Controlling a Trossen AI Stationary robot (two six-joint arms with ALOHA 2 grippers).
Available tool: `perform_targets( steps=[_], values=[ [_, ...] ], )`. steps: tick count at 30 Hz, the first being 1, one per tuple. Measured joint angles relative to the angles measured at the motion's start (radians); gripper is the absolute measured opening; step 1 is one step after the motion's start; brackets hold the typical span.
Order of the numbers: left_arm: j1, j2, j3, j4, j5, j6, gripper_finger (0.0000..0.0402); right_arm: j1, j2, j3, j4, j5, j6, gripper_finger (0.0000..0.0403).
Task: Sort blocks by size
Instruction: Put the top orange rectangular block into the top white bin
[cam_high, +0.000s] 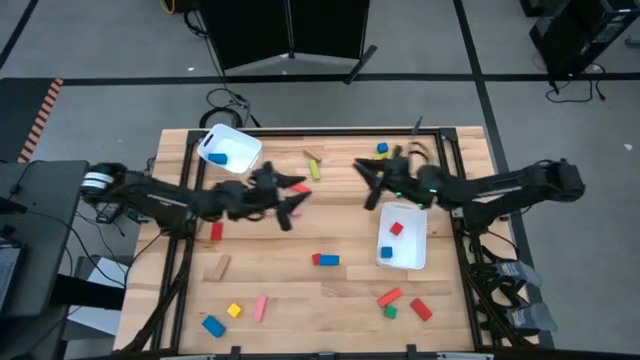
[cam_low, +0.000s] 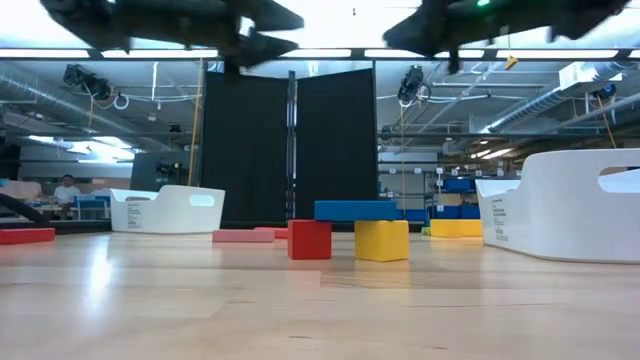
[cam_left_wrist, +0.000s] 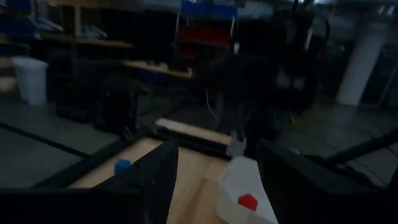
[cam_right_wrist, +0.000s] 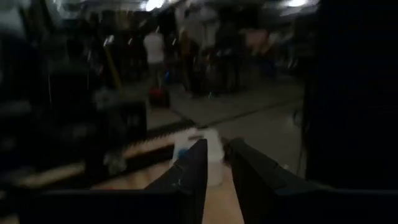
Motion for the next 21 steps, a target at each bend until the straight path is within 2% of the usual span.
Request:
perform_targets(
  steps=[6, 12, 15, 21],
  values=[
    [-0.001, -0.234, -0.127, -0.005, -0.027, 0.001, 0.0223, -0.069, 0.255, 0.218, -0.196, -0.119, 0.013, 0.0127],
    [-0.002, -0.413, -0.193, -0.06, -0.018, 0.005, 0.0223, -0.128, 0.479, 0.4, -0.333, -0.298, 0.012, 0.0164],
    [-0.002, -0.485, -0.218, -0.076, -0.012, 0.022, 0.0223, -0.149, 0.583, 0.498, -0.429, -0.335, 0.008, 0.018],
    [-0.002, -0.58, -0.225, -0.184, -0.011, 0.026, 0.0223, -0.159, 0.757, 0.659, -0.565, -0.339, -0.05, 0.021]
  ],
)
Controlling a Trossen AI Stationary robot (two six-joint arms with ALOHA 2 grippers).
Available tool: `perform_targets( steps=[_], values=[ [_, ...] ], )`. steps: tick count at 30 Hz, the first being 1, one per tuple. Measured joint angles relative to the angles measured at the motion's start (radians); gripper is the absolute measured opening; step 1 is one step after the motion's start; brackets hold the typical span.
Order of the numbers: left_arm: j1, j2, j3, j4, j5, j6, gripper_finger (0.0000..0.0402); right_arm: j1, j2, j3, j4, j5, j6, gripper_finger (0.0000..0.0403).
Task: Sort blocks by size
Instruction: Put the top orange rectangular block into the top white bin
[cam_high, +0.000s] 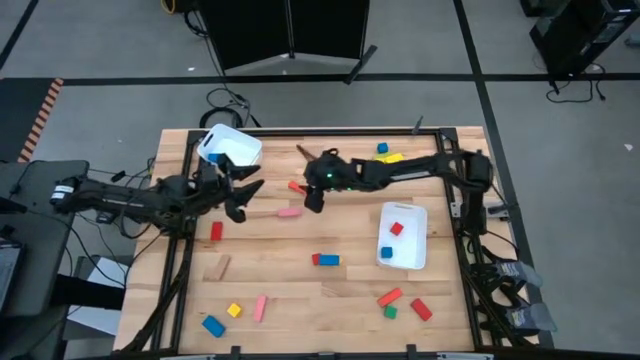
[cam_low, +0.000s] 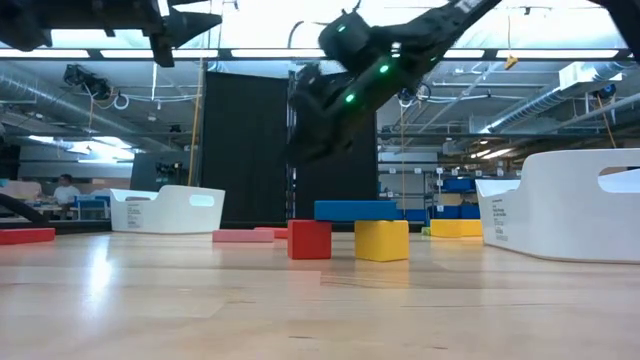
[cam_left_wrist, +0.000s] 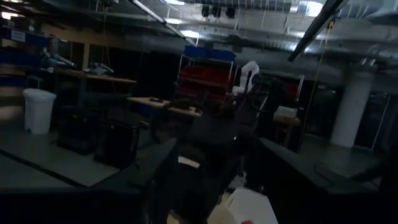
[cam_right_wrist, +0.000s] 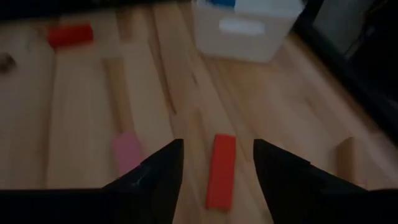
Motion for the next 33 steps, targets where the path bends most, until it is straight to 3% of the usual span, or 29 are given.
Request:
perform_targets(
  steps=[13, 28, 33],
  values=[
    [0.0, -0.023, 0.0, -0.056, 0.0, -0.004, 0.0223, -0.039, 0.219, 0.2, -0.203, -0.008, -0.053, 0.0223],
    [-0.001, -0.044, 0.001, -0.039, 0.0, -0.003, 0.0223, -0.05, 0.283, 0.217, -0.242, -0.047, -0.05, 0.0222],
    [-0.001, -0.082, 0.001, -0.037, 0.0, -0.002, 0.0223, -0.048, 0.283, 0.217, -0.236, -0.024, -0.051, 0.02]
  ],
)
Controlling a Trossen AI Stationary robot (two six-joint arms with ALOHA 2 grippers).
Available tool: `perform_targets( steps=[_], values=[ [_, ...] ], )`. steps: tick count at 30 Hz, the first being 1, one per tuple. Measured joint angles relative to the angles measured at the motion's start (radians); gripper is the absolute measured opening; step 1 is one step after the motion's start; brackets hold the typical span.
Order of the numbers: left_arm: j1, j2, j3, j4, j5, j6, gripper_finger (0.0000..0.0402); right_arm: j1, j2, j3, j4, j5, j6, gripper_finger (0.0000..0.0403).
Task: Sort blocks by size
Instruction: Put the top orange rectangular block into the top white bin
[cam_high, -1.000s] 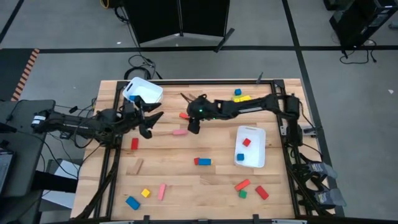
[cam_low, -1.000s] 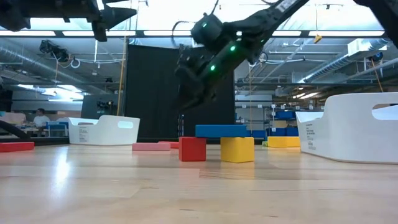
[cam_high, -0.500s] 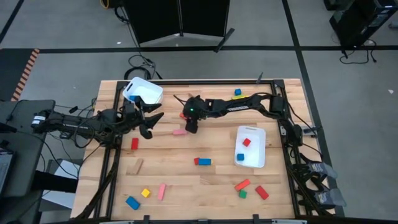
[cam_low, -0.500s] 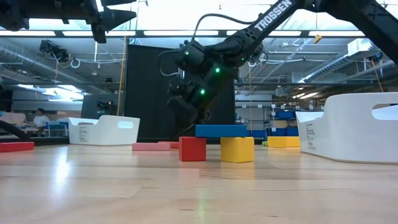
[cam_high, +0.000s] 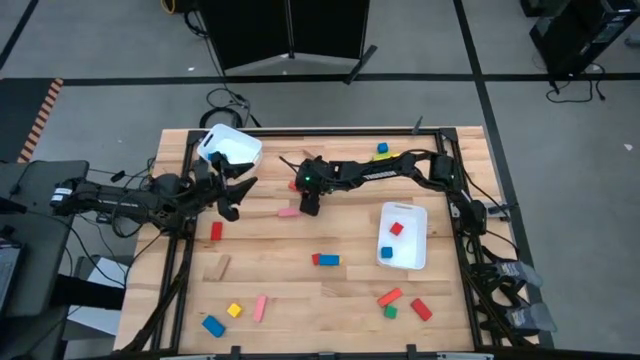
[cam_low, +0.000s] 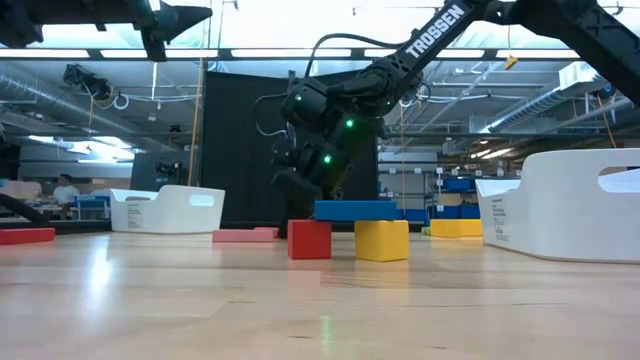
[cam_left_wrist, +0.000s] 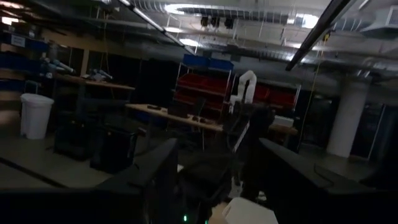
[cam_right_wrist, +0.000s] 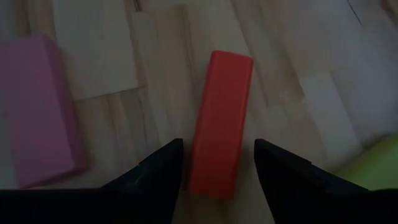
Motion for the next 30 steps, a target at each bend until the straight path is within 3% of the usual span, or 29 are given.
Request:
perform_targets(
  steps=[8, 13, 18, 24, 30],
  values=[
    [0.0, -0.08, 0.0, -0.003, 0.0, 0.001, 0.0224, -0.002, 0.001, 0.0, -0.005, -0.036, 0.017, 0.0114],
    [0.0, -0.119, 0.0, -0.004, 0.0, 0.002, 0.0223, -0.002, 0.001, -0.001, 0.003, -0.052, 0.02, 0.0114],
    [0.0, -0.146, 0.0, -0.002, 0.02, 0.0, 0.0223, 0.005, 0.002, -0.002, 0.154, -0.091, 0.036, 0.0114],
    [0.0, -0.174, 0.0, -0.001, 0.024, -0.001, 0.0224, 0.023, 0.022, 0.164, 0.279, -0.109, 0.062, 0.0114],
    [0.0, -0.179, 0.0, 0.014, 0.053, -0.001, 0.0224, 0.025, 0.16, 0.426, 0.282, -0.113, 0.058, 0.0114]
  ],
)
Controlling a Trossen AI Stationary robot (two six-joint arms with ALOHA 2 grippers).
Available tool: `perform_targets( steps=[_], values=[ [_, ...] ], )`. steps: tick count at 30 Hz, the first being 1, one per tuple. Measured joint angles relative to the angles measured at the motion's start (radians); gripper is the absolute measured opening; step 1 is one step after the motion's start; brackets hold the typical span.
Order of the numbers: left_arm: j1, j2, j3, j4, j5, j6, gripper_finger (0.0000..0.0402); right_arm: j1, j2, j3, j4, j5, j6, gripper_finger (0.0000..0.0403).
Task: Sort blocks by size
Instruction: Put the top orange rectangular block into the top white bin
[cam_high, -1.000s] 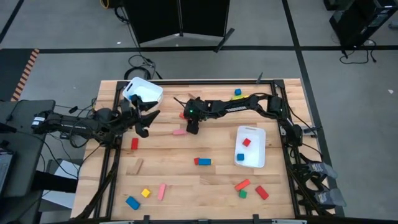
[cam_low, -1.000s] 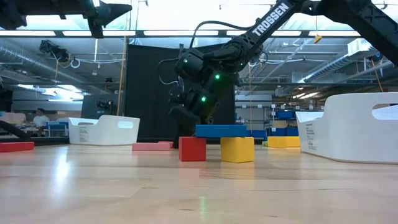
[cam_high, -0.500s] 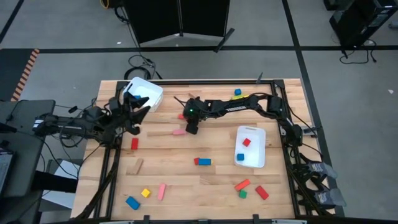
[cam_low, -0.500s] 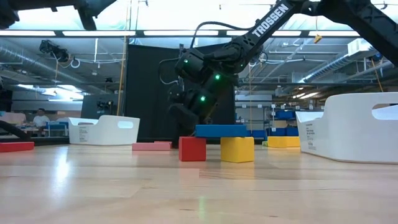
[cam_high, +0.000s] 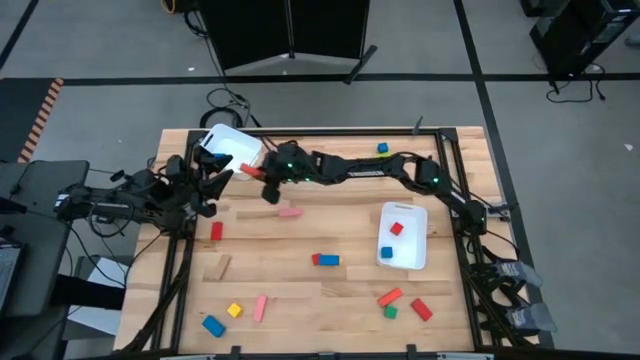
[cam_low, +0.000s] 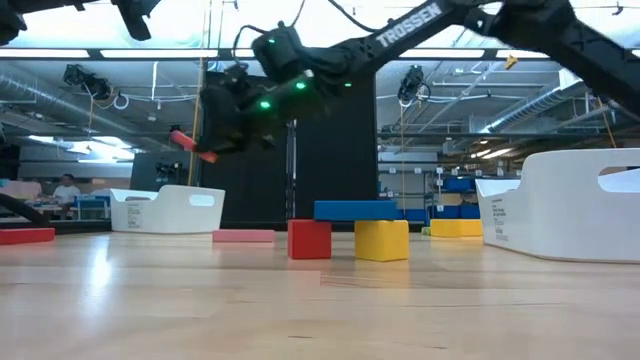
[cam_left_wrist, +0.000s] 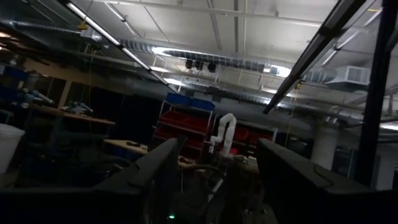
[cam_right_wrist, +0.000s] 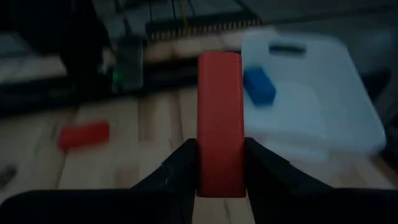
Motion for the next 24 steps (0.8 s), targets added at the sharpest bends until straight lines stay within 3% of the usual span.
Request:
perform_targets(
  steps=[9, 12, 18, 24],
  values=[
    [0.0, 0.0, 0.0, 0.003, 0.008, -0.007, 0.0224, -0.031, 0.275, 0.414, -0.003, -0.006, 0.023, 0.0114],
    [0.0, 0.0, 0.0, 0.003, 0.009, -0.008, 0.0224, -0.055, 0.294, 0.393, 0.113, -0.005, 0.062, 0.0114],
    [0.0, 0.0, 0.0, -0.002, 0.011, -0.008, 0.0224, -0.101, 0.319, 0.388, 0.118, -0.008, 0.124, 0.0118],
    [0.0, 0.0, 0.0, -0.003, 0.011, -0.008, 0.0224, -0.117, 0.317, 0.389, 0.121, -0.028, 0.125, 0.0188]
  ],
)
